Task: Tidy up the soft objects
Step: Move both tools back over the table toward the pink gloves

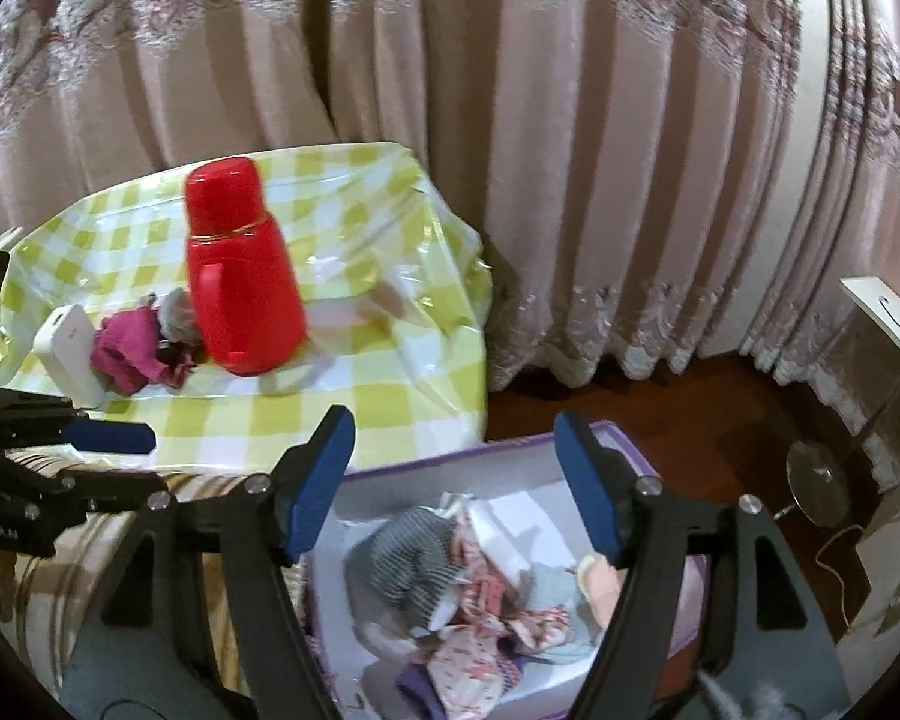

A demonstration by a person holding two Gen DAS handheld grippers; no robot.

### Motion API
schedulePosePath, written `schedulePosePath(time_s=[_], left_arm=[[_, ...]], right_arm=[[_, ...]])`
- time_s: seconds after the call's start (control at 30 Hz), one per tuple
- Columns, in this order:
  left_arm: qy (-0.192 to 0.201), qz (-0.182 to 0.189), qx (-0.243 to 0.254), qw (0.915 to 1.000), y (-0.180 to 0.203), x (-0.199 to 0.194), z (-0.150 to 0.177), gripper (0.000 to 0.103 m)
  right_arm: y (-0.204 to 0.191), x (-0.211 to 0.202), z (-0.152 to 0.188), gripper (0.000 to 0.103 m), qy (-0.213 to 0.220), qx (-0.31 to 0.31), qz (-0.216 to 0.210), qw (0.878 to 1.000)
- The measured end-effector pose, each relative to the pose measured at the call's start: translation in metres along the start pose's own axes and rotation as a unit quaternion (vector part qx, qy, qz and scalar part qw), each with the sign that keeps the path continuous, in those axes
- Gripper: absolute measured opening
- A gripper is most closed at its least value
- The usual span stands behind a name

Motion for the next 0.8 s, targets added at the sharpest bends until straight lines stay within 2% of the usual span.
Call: schedulePosePath(time_s=[0.33, 0.8], left_arm=[[0.026, -0.048, -0.062, 0.9966, -0.059, -0.050, 0.033, 0.053], [0.062, -0.112, -0.126, 0.9838, -0.129, -0.110, 0.060, 0.053]], right_arm=[[-0.056, 0.005, -0.003, 0.075, -0.008, -0.044, -0.045, 0.998], [-0.144, 0.022, -0.004, 0.076, -0.023, -0.110, -0.116, 0.987]])
Point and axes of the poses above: each gripper's, at about its wrist camera, not at the fingertips, and x roughly the way its jaws point, y to its right, z to its underside, the point moved 1 cm from there along x, roughly the way its jaws point, and after that the axes turned 7 degrees about x, right-handed, at the moved point
